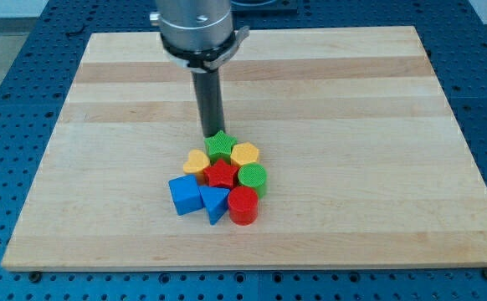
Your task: Separate the red star and the red circle
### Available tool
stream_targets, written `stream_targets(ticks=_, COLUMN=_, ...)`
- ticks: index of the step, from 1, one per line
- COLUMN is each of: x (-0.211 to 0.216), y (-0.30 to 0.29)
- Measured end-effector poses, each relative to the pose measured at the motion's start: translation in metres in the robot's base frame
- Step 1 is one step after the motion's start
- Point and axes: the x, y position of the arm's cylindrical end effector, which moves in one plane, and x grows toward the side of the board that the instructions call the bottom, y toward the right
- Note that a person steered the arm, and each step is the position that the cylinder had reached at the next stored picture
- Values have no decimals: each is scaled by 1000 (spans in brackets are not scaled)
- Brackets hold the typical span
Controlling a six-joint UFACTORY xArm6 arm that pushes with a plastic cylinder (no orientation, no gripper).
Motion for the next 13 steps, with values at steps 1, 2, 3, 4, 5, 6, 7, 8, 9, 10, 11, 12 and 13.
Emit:
stream_targets(ticks=1, x=-19, y=48)
stream_targets(ticks=2, x=-24, y=109)
stream_targets(ticks=3, x=7, y=151)
stream_targets(ticks=4, x=53, y=160)
stream_targets(ticks=5, x=86, y=147)
stream_targets(ticks=6, x=109, y=118)
stream_targets(ticks=7, x=126, y=91)
stream_targets(ticks=8, x=139, y=68)
stream_targets(ticks=9, x=139, y=33)
stream_targets(ticks=10, x=103, y=7)
stream_targets(ticks=11, x=59, y=-1)
stream_targets(ticks=12, x=45, y=-23)
stream_targets(ticks=13, x=48, y=-36)
